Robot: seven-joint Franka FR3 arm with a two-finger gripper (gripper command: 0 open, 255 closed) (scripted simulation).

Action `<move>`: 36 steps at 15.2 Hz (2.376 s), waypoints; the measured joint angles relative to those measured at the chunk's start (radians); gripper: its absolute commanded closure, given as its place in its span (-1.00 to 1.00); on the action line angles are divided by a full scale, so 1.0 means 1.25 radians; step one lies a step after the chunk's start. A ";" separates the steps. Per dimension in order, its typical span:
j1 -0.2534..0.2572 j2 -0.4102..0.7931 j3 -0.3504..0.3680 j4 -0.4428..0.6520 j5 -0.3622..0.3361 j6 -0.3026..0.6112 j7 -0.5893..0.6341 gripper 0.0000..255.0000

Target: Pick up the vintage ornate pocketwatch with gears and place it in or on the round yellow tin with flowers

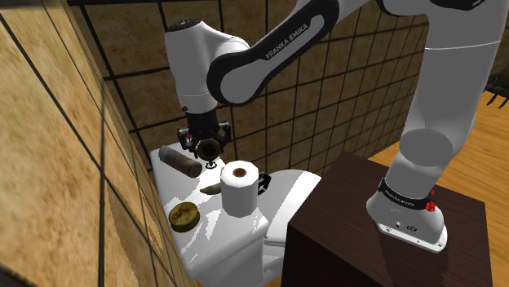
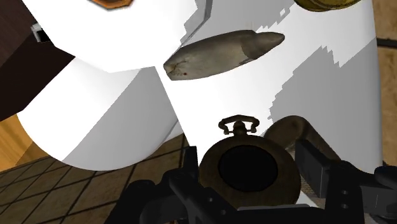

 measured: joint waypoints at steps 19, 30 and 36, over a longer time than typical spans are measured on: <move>0.283 0.237 -0.031 0.216 -0.174 -0.089 0.277 1.00; 0.296 0.273 -0.054 0.187 -0.211 -0.032 0.305 1.00; 0.294 0.273 -0.054 0.182 -0.211 -0.030 0.306 -1.00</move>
